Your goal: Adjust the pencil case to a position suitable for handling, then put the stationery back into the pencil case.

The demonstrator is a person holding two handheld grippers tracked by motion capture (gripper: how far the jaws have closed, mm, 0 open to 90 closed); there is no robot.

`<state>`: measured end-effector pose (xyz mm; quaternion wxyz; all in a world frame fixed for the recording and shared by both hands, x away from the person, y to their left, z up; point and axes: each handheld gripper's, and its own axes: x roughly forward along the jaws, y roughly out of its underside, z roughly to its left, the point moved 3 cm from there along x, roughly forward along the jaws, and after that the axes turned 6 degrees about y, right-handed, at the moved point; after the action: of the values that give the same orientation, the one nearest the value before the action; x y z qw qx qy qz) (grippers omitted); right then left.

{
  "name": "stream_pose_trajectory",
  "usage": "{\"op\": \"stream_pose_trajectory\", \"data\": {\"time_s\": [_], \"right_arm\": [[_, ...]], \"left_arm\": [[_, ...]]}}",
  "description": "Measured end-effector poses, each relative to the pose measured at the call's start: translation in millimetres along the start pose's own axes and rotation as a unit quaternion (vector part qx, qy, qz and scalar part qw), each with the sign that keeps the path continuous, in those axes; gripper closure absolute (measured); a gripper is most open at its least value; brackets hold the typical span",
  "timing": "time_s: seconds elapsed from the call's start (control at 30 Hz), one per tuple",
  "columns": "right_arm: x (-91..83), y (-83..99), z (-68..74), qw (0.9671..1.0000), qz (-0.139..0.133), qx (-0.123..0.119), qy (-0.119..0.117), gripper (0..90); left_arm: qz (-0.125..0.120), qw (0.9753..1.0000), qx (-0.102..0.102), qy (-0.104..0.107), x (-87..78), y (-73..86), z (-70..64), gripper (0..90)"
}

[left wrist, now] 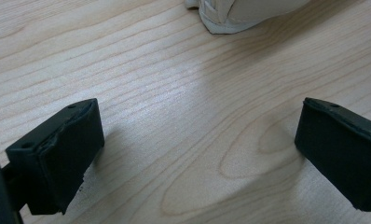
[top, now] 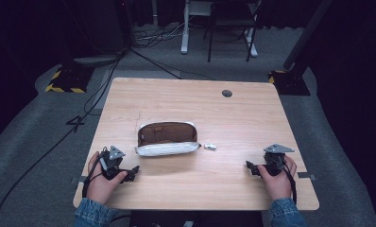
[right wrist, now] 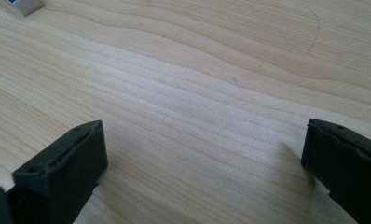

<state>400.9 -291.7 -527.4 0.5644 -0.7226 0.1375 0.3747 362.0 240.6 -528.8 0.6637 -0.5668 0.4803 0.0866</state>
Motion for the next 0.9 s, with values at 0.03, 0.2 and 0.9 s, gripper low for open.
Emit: {"op": "stream_pose_trajectory", "data": {"time_s": [0.03, 0.2, 0.9], "right_arm": [[-0.1, 0.0, 0.0, 1.0000, 0.000, 0.001, 0.000, 0.4], [-0.1, 0.0, 0.1, 1.0000, 0.001, 0.001, 0.000, 0.4], [-0.7, -3.9, 1.3, 0.9997, -0.020, 0.016, 0.006, 20.9]], "left_arm": [[0.000, 1.0000, 0.000, 0.000, 0.0, 0.0, 0.0, 1.6], [0.000, 1.0000, 0.000, 0.000, 0.0, 0.0, 0.0, 1.6], [0.002, 1.0000, 0.000, 0.002, 0.5, -0.5, 0.4, 0.4]]}}
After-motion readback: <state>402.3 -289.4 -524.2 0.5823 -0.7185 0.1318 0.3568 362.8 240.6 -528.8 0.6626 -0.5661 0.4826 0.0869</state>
